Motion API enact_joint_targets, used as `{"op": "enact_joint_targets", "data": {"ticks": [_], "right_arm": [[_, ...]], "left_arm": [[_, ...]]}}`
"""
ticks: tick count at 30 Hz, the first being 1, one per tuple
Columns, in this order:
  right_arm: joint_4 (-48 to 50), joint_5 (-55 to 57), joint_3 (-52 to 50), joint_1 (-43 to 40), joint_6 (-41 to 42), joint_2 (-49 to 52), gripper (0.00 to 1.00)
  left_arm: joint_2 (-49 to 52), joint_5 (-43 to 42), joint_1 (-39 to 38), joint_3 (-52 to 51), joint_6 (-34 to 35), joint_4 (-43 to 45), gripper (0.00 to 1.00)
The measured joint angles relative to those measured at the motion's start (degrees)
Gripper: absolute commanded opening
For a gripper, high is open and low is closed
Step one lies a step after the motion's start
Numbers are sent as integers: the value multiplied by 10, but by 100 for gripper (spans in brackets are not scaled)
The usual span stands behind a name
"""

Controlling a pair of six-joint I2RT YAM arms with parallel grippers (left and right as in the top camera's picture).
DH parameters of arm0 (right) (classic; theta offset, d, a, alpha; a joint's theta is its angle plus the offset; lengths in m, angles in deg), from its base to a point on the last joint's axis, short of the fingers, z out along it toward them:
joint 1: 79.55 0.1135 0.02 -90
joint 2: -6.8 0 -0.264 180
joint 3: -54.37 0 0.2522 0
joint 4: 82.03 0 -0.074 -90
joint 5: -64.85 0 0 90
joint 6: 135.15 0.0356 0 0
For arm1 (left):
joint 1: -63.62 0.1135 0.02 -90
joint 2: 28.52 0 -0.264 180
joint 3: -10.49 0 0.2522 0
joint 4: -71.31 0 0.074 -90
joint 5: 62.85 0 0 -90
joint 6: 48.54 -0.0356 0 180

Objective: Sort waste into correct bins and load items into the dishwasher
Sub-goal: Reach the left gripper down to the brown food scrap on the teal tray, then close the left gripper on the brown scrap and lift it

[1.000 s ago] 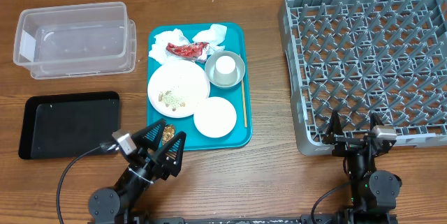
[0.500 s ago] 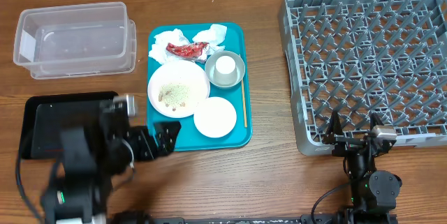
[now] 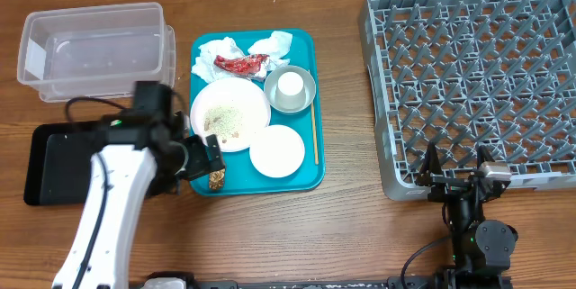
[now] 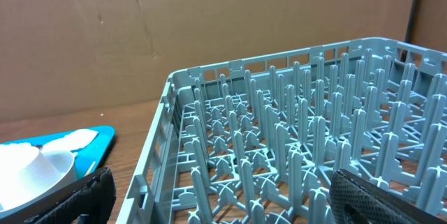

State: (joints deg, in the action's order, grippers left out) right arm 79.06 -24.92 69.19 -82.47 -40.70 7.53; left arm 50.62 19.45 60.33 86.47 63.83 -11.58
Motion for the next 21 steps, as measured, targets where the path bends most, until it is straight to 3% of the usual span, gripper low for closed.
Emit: {"op": "enact_joint_targets", "data": {"ticks": [7, 21], "right_arm": [[0, 0, 0, 0, 0, 0, 100], [0, 0, 0, 0, 0, 0, 100]], "left_arm": [[58, 59, -73, 0, 32, 40, 100], [155, 73, -76, -6, 33, 87, 100]]}}
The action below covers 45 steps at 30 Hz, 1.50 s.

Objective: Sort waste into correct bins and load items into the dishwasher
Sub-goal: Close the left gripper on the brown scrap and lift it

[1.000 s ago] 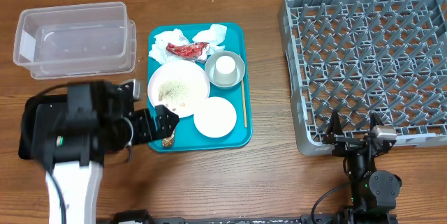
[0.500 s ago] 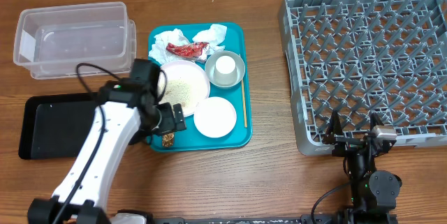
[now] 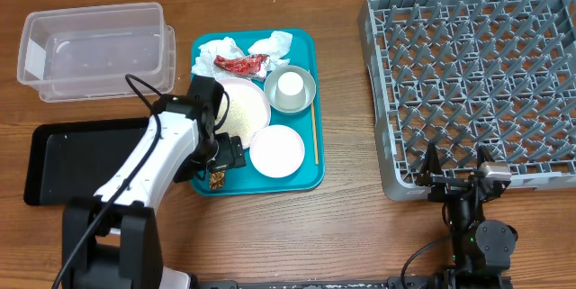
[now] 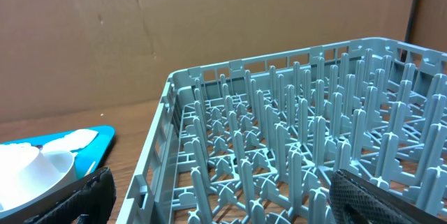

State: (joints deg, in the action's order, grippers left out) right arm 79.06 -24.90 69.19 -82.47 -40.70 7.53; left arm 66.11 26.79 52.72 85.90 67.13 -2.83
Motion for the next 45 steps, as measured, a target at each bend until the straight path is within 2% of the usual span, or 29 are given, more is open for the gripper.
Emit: {"op": "enact_joint_targets", "data": {"ticks": [19, 20, 21, 23, 32, 35, 39, 44, 45], "right_arm": [[0, 0, 0, 0, 0, 0, 100], [0, 0, 0, 0, 0, 0, 100], [0, 0, 0, 0, 0, 0, 100], [0, 0, 0, 0, 0, 0, 100], [0, 0, 0, 0, 0, 0, 100], [0, 0, 0, 0, 0, 0, 100], [0, 0, 0, 0, 0, 0, 100], [0, 0, 0, 0, 0, 0, 100], [0, 0, 0, 0, 0, 0, 100]], "left_arm": [[87, -18, 0, -2, -21, 42, 100], [92, -19, 0, -2, -21, 45, 90], [97, -20, 0, -2, -20, 46, 75], [104, -25, 0, -2, -23, 47, 58], [105, -29, 0, -2, -31, 47, 50], [105, -29, 0, -2, -33, 47, 43], [105, -29, 0, -2, -33, 45, 44], [105, -28, 0, -1, -33, 22, 36], [106, -28, 0, 2, -33, 14, 30]]}}
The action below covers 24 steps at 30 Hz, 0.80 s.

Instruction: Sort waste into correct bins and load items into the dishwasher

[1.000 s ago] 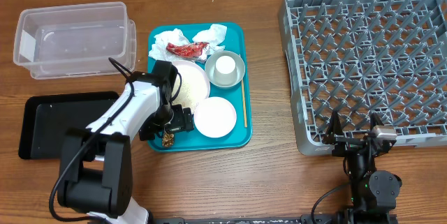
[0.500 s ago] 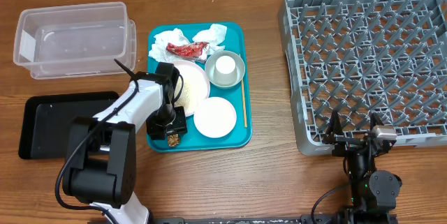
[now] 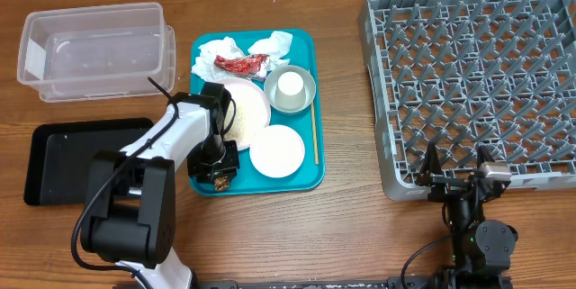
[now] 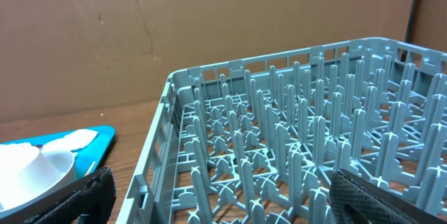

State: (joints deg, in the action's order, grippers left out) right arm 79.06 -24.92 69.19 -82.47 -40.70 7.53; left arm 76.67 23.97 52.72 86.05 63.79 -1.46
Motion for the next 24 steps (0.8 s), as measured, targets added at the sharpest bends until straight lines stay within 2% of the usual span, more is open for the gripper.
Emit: {"op": "enact_joint_targets", "data": {"ticks": [1, 11, 16, 22, 24], "right_arm": [[0, 0, 0, 0, 0, 0, 100], [0, 0, 0, 0, 0, 0, 100], [0, 0, 0, 0, 0, 0, 100], [0, 0, 0, 0, 0, 0, 100], [0, 0, 0, 0, 0, 0, 100]], "left_arm": [[0, 0, 0, 3, 1, -6, 27], [1, 0, 24, 65, 0, -57, 27], [1, 9, 42, 113, 0, -110, 29], [1, 23, 112, 210, -2, -143, 41], [1, 26, 141, 231, -2, -140, 42]]}}
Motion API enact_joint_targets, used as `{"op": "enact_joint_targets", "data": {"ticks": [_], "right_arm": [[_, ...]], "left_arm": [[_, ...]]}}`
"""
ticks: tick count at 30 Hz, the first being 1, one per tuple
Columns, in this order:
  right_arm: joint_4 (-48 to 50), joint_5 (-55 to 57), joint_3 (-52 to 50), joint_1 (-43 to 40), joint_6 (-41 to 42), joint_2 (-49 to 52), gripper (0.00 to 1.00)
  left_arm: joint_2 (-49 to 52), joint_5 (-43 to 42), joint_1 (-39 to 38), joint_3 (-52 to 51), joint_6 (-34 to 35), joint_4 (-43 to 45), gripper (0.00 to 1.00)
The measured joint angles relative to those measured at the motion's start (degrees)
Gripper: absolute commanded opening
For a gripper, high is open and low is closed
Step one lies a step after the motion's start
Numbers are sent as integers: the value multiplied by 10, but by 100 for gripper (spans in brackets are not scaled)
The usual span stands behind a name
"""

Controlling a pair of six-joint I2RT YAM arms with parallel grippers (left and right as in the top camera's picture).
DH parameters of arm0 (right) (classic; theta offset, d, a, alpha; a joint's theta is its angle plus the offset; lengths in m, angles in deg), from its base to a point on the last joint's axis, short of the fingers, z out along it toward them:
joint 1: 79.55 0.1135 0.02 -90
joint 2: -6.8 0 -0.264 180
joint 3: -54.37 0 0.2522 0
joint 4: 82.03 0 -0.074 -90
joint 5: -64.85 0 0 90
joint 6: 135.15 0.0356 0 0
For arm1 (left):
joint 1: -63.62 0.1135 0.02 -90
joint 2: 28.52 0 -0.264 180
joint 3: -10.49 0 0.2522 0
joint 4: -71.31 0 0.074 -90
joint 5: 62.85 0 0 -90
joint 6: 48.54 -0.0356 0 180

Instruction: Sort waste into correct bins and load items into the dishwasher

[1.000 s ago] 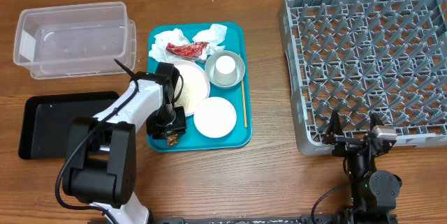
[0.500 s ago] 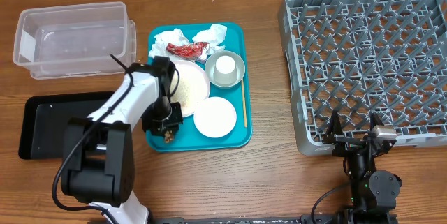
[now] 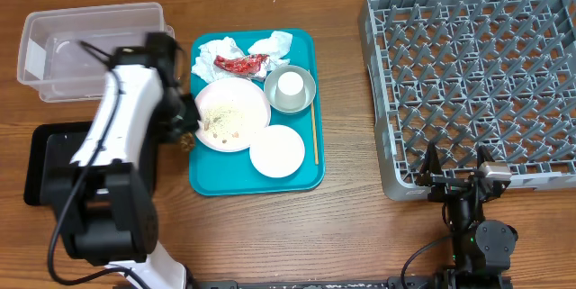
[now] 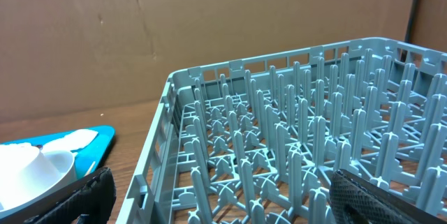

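Observation:
A teal tray (image 3: 301, 176) holds a crumb-covered plate (image 3: 231, 113), a small white plate (image 3: 276, 151), a metal bowl (image 3: 308, 100) with a white cup (image 3: 290, 85), crumpled napkins (image 3: 216, 50), a red wrapper (image 3: 238, 64) and a chopstick (image 3: 315, 136). My left gripper (image 3: 183, 132) sits just off the tray's left edge, shut on a brown food scrap (image 3: 187, 142). At the front edge of the grey dish rack (image 3: 477, 73) my right gripper (image 3: 454, 174) stands open. In the right wrist view its fingers (image 4: 84, 197) frame the rack (image 4: 279, 154), with nothing between them.
A clear plastic bin (image 3: 54, 19) stands at the back left. A black bin (image 3: 45, 158) lies in front of it, under my left arm. Bare wood shows between the tray and the rack.
The brown scrap has left the tray's front left corner and is now in my left gripper beside the tray's left edge. The left arm has swung left. The right arm is unmoved.
My left gripper was first by the tray's front left corner, next to the brown scrap. Then it was over the scrap, then down on it. Now it holds the scrap off the tray's left side. The right gripper stayed open at the rack throughout.

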State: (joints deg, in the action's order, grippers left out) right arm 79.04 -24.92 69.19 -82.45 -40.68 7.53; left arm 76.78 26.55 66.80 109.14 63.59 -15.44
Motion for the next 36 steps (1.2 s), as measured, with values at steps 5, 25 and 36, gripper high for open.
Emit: {"op": "enact_joint_targets", "data": {"ticks": [5, 25, 36], "right_arm": [[0, 0, 0, 0, 0, 0, 100], [0, 0, 0, 0, 0, 0, 100], [0, 0, 0, 0, 0, 0, 100]], "left_arm": [[0, 0, 99, 13, 2, 39, 39], [16, -100, 325, 5, -8, 59, 67], [16, -206, 252, 5, -91, 42, 68]]}}
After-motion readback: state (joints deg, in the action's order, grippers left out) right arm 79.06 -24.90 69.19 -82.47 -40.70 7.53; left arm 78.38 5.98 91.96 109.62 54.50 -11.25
